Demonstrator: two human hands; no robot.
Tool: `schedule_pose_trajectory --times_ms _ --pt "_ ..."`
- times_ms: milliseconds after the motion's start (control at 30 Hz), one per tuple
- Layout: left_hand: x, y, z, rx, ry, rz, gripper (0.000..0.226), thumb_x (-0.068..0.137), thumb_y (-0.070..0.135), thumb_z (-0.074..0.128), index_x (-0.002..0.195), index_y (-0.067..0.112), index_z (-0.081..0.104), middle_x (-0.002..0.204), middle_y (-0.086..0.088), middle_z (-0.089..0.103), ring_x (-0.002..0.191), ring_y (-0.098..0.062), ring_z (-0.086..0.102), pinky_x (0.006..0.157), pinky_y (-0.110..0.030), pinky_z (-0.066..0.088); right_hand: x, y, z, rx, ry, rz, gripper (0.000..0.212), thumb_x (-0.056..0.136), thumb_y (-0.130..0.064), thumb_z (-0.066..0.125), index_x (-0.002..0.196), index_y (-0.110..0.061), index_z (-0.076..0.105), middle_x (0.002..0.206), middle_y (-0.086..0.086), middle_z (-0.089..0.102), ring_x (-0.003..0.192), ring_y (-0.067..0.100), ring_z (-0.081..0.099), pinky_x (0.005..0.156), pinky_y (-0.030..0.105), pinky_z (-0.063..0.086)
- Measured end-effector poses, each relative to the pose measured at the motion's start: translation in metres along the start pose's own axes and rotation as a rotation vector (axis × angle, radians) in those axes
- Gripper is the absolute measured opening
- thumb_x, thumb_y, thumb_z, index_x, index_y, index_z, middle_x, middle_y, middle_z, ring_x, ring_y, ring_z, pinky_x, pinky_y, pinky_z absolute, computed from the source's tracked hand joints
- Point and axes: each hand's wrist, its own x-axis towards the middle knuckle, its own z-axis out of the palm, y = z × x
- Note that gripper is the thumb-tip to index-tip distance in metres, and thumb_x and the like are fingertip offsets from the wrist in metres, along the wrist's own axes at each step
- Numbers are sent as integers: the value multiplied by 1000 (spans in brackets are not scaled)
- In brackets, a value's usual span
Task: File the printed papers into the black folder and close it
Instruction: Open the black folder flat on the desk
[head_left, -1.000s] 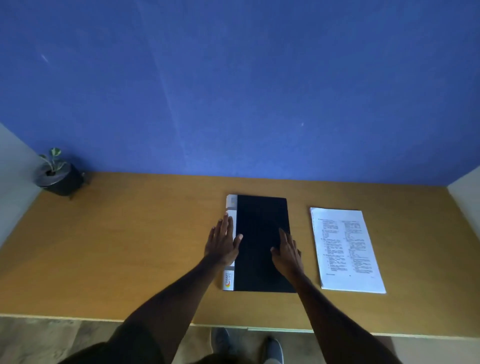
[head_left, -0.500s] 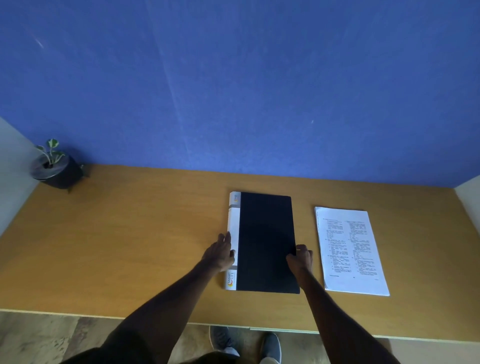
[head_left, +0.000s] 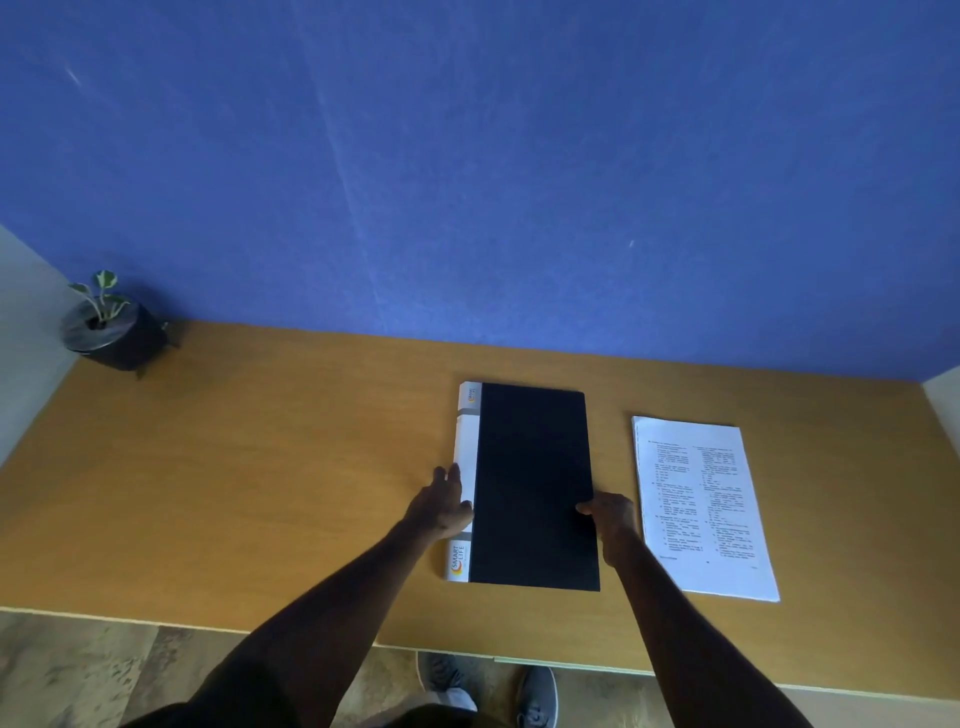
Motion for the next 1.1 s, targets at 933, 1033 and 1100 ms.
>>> schedule_pose_trajectory --times_ms 933,1033,1100 --pt "-66 83 -89 -559 639 27 64 94 83 45 133 37 67 120 13 77 105 -20 75 90 -44 61 -129 -67 48 195 -349 -932 34 99 -3 46 109 -3 79 111 14 74 103 24 73 86 24 57" --pt "-72 47 -98 -646 669 57 56 95 80 52 128 39 71 115 19 78 93 -13 78 80 -43 66 -126 -62 80 125 -439 -1006 40 97 6 47 121 -6 76 123 12 71 118 23 69 99 40 58" --pt "-75 21 -106 -720 691 79 45 97 73 58 124 40 73 111 18 79 92 -11 79 71 -45 68 -124 -55 102 38 -464 -1019 48 92 5 48 130 -11 74 132 5 68 128 20 64 105 49 56"
